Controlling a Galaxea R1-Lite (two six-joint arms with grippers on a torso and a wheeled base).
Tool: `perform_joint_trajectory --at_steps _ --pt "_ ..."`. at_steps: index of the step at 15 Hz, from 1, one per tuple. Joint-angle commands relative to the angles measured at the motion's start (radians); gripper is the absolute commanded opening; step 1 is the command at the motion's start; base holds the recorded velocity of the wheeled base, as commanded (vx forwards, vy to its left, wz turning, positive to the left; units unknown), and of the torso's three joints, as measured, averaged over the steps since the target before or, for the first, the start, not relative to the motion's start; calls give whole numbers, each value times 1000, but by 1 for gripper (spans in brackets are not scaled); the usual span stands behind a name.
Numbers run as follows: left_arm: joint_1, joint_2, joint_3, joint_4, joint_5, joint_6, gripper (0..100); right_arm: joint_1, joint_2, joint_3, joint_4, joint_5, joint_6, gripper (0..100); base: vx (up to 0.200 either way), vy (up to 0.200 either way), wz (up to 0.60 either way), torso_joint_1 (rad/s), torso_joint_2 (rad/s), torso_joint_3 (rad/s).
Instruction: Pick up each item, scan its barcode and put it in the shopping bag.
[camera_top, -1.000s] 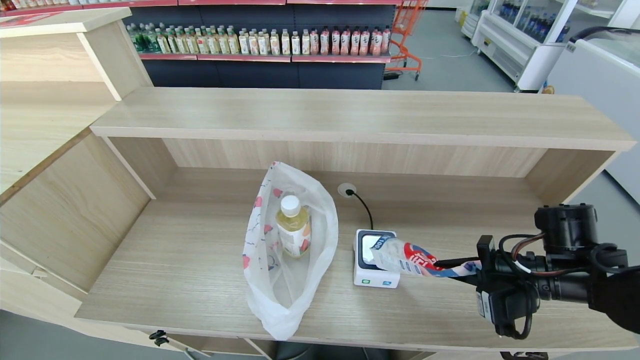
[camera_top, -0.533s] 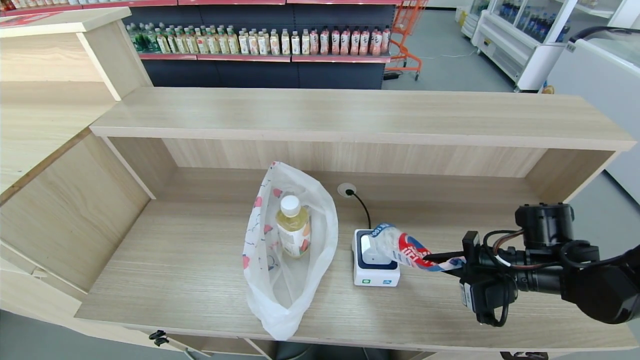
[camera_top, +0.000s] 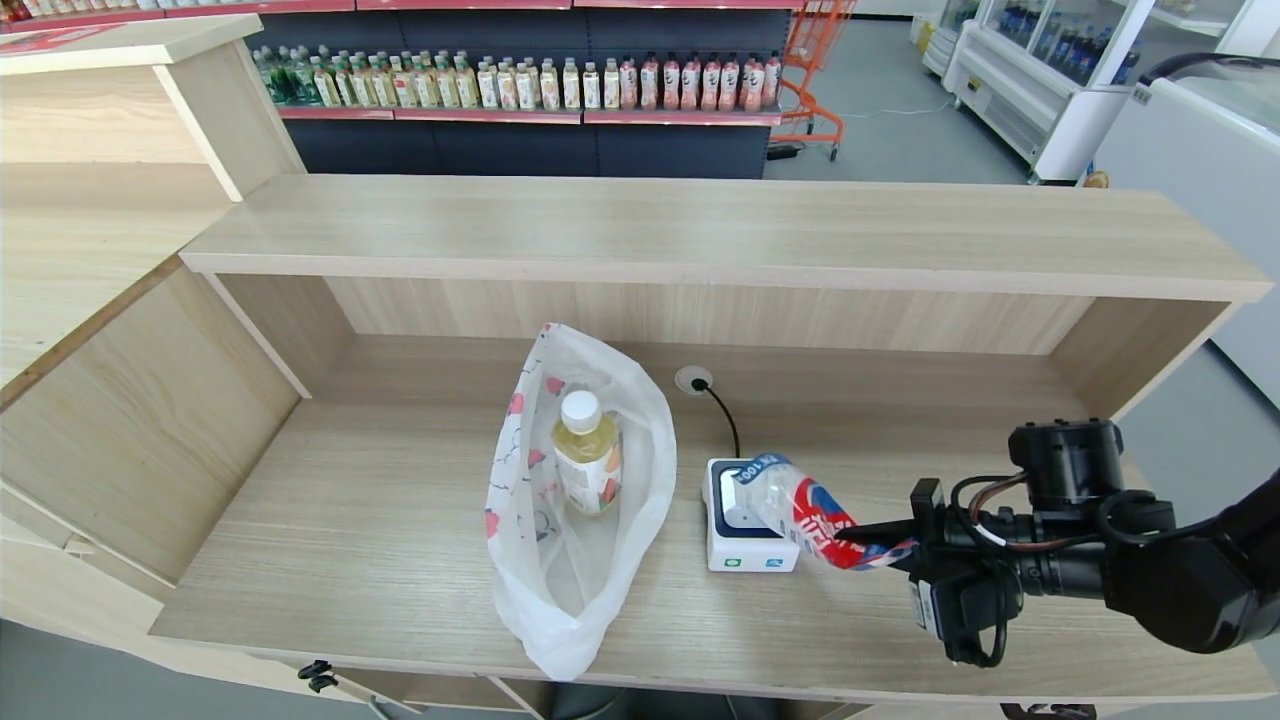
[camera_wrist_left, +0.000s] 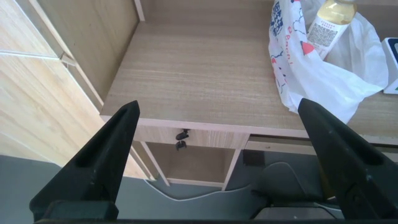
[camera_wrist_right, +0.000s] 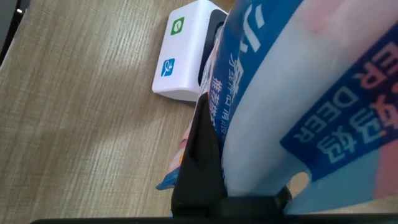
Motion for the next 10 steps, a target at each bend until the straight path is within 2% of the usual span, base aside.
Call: perform_joint_trajectory --at_steps 1,4,10 --pt "0 0 0 0 0 0 100 1 -3 3 2 4 0 0 0 0 0 0 0 0" --pt "0 0 0 0 0 0 100 0 -13 -2 57 15 -2 0 0 0 0 0 0 0" --pt "0 0 0 0 0 0 100 -8 -7 -20 50 31 -2 0 0 0 0 0 0 0"
